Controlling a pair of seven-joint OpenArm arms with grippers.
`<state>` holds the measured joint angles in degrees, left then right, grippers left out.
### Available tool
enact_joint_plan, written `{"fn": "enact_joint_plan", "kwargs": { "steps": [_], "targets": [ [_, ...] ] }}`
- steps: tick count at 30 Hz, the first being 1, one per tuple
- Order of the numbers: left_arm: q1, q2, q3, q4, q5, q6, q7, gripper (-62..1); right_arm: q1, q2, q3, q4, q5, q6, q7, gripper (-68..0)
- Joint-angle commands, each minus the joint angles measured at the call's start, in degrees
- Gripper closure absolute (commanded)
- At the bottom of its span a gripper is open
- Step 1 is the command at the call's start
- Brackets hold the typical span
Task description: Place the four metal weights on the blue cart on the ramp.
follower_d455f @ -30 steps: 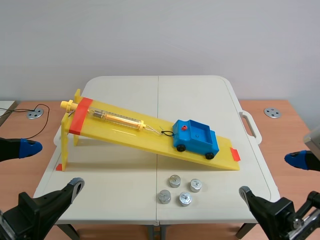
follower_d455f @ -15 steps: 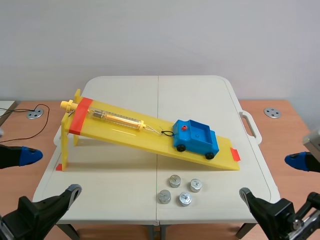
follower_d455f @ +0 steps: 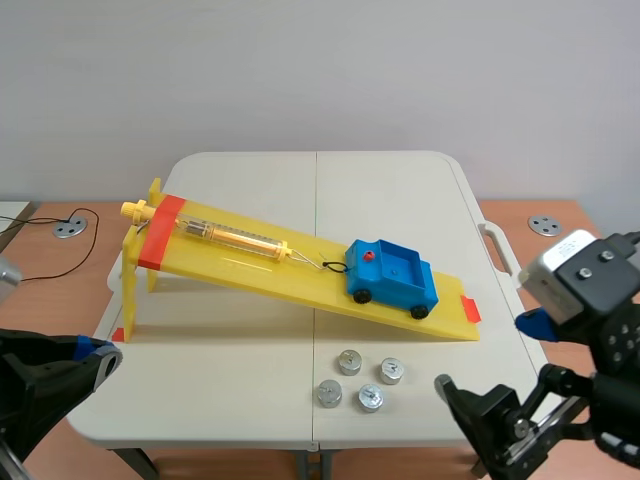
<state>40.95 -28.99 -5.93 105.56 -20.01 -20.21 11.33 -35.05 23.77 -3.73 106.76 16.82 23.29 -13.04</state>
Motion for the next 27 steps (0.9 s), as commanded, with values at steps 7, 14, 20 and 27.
{"fn": "enact_joint_plan", "kwargs": {
  "steps": [7,14,20,27],
  "targets": [
    [-0.2,1.68,-1.05,4.2,-4.24,-0.57,-4.0,-5.1,5.99,-3.58,-3.91,0.85,-0.39,0.76,3.98,-41.3],
    [-0.2,1.68,-1.05,4.2,-4.24,-0.57,-4.0,-5.1,12.81,-7.41,-8.33,-4.81,-3.34,0.74,1.42,-35.9],
    [-0.2,1.68,-1.05,4.2,-4.24,-0.57,-4.0,-5.1,17.0,-10.51,-11.3,-9.09,-6.29,0.72,1.11,-34.4],
    [-0.2,1.68,-1.05,4.2,-4.24,-0.57,-4.0,-5.1,20.35,-12.9,-14.82,-14.19,-10.95,-0.13,1.95,-33.0]
  ]
}}
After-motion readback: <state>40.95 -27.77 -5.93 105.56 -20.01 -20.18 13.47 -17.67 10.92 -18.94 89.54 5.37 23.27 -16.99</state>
